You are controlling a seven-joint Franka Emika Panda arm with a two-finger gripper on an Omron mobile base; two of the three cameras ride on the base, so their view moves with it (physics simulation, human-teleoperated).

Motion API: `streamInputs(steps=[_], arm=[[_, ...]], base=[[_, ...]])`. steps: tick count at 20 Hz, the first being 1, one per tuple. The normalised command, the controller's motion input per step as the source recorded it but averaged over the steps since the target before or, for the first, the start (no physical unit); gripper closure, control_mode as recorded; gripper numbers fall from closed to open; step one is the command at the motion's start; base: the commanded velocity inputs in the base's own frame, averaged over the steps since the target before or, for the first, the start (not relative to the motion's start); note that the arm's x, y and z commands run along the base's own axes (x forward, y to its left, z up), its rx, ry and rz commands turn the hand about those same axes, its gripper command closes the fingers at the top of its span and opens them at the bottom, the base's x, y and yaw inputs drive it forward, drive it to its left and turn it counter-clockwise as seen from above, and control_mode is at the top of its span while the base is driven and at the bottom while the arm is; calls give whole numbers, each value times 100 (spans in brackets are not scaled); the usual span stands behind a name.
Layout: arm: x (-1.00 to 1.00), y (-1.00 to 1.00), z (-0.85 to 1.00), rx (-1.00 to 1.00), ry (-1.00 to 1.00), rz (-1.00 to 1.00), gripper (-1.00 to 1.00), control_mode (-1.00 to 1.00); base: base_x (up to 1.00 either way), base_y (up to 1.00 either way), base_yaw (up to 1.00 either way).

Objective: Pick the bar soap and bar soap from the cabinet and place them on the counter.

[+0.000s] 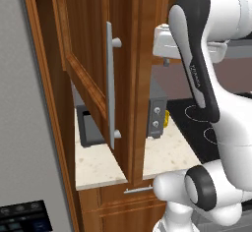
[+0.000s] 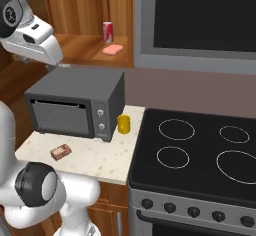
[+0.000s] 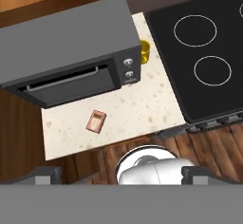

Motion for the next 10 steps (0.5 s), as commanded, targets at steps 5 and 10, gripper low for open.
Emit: streamInputs(steps=[5, 10], arm=[[-1, -14, 4, 0, -10, 0, -100, -100], [0, -9, -26, 0, -23, 0, -100, -100]], base=[[0, 0, 0], [0, 0, 0]])
